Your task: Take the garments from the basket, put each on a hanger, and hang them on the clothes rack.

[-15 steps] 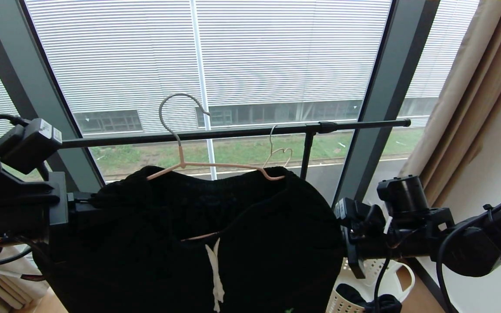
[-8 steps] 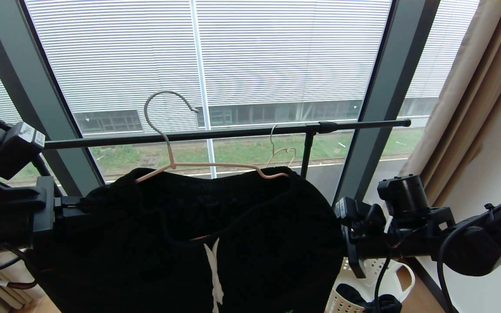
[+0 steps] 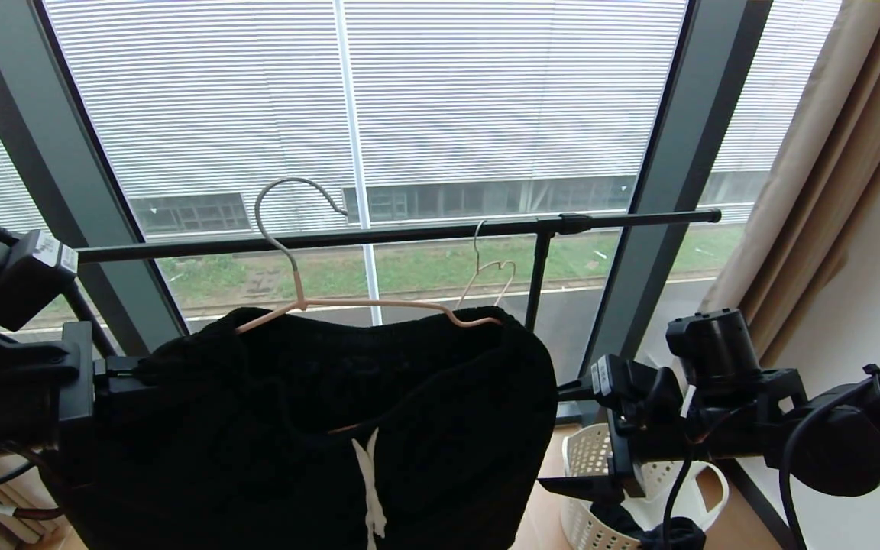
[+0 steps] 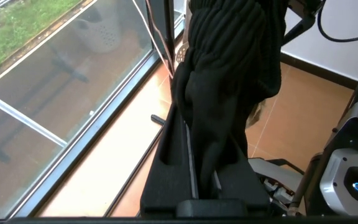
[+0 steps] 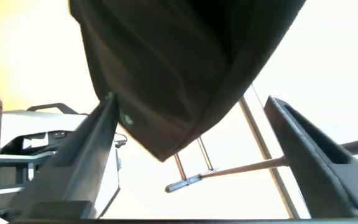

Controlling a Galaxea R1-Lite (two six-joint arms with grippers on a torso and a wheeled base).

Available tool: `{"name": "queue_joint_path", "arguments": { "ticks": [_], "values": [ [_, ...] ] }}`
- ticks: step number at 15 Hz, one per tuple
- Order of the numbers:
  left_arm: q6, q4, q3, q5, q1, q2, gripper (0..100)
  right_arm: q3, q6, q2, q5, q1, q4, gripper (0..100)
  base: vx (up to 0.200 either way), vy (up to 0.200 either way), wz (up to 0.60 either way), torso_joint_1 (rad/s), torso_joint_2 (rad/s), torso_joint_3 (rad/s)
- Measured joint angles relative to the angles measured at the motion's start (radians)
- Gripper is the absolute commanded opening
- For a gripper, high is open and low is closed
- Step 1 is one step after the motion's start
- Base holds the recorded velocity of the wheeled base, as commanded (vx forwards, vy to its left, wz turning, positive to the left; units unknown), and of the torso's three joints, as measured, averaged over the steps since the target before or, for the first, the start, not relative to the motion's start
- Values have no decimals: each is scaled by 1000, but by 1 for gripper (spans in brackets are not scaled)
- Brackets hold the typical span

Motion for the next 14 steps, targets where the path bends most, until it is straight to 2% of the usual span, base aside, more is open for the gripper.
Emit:
{"name": "queue_joint_path", "arguments": {
  "ticks": [2,4,9,10,12,14],
  "values": [
    [-1,-3,25,0,29,-19,0,-11,5,-2,-19,-3,0,100,0,0,0,0,0,0],
    [-1,-3,48,0,73,-39,0,-32,102,-6,-66,-4,-1,100,0,0,0,0,0,0],
    [0,-2,97,4,153,-73,0,-76,264,-34,-115,-4,-1,100,0,0,0,0,0,0],
    [1,-3,105,6,154,-75,0,-85,301,-40,-144,0,-2,100,0,0,0,0,0,0],
    [1,-3,113,18,142,-75,0,-95,324,-47,-177,10,-1,100,0,0,0,0,0,0],
    [1,-1,130,110,57,-66,0,-99,329,-49,-203,20,-1,100,0,0,0,0,0,0]
  ]
}}
